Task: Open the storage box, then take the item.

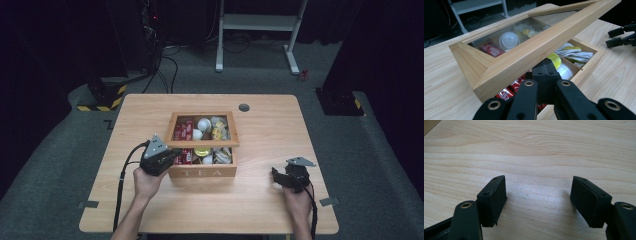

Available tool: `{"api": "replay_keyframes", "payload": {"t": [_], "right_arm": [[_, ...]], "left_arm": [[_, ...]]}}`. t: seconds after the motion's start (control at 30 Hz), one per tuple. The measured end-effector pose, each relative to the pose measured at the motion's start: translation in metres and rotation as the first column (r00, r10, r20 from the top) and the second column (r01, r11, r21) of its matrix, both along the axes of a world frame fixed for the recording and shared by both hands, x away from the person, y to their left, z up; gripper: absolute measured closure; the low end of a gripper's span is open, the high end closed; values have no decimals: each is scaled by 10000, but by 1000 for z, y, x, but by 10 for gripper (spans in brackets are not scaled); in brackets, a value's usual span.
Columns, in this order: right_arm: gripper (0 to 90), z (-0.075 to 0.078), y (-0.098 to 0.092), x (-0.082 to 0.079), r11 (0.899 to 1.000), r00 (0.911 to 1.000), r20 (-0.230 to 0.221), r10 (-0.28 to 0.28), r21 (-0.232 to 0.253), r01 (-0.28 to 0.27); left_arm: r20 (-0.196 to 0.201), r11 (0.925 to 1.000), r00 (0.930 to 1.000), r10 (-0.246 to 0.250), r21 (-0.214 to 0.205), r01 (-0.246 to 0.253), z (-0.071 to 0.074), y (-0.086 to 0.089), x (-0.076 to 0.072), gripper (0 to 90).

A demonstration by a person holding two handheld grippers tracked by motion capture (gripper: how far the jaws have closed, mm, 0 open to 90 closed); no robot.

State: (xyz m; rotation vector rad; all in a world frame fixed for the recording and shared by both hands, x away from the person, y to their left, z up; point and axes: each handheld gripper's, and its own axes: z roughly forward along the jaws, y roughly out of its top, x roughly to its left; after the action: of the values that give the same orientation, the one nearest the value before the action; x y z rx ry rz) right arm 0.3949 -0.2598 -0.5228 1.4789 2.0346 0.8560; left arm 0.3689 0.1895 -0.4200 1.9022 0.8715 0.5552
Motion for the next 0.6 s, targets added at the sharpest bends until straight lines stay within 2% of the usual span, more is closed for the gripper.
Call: {"api": "replay_keyframes", "payload": {"t": [0.23, 0.4, 0.5, 0.6], "right_arm": [[291, 0, 0, 0, 10000, 10000, 3, 7, 8, -7], [291, 0, 0, 1, 10000, 10000, 23, 53, -30, -53], [279, 0, 1, 1, 10000, 10000, -21, 66, 19, -66], [242, 0, 2, 0, 9997, 9997, -76, 247, 8, -247]], "left_arm": [[-313, 9984, 9993, -187, -531, 171, 2, 2, 8, 900], [-280, 9984, 9995, -145, -559, 129, 4, 5, 11, 900], [-328, 9972, 9993, -195, -728, 171, 5, 7, 13, 900], [-187, 9956, 9996, -223, -911, 205, 7, 7, 15, 900]]}}
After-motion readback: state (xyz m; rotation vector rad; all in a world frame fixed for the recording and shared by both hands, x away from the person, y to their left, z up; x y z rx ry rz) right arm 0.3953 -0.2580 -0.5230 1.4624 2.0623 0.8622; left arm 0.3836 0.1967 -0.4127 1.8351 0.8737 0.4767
